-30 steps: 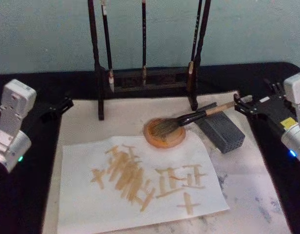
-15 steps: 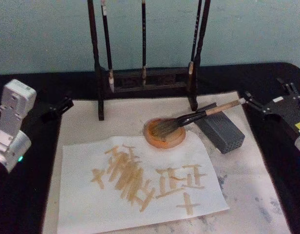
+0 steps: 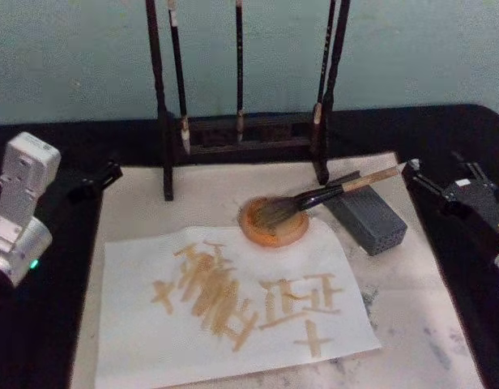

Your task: Pick up the brush from the inkstone, write on the paper, then place the brush back to its original position.

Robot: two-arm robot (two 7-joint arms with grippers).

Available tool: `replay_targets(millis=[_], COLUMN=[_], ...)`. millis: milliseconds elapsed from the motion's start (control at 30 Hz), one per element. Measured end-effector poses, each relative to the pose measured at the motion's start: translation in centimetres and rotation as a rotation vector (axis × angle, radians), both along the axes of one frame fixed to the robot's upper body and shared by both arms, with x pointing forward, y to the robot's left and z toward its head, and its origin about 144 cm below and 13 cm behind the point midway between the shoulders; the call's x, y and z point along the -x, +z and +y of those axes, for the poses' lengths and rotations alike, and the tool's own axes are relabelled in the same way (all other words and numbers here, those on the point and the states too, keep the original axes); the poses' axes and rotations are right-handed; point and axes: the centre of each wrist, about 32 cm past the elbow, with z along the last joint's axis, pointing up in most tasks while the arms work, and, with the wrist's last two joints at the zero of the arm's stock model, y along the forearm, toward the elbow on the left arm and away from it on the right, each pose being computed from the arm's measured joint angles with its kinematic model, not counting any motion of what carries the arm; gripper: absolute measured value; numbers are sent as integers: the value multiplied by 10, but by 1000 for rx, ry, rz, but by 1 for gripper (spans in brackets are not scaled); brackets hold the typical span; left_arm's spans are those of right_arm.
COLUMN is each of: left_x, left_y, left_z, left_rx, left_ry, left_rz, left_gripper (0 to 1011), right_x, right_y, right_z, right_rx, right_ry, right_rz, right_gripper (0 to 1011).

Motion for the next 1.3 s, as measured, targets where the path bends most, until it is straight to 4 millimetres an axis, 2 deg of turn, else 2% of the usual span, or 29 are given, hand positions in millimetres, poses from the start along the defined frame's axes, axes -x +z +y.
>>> replay_targets(millis=[833,1300], left_x=[0,0], left_y=[0,0], left_z=[0,0], left_rx=[0,0], left_ry=[0,0], left_rz=[0,0], left_gripper=[1002,1000], right_x=[-8,-16], right_y=[-38,-46], right_z=[-12,-9], right_rx=[-415,-607], right_ry=[3,22], right_rz=[209,284], right_gripper=[1008,1008])
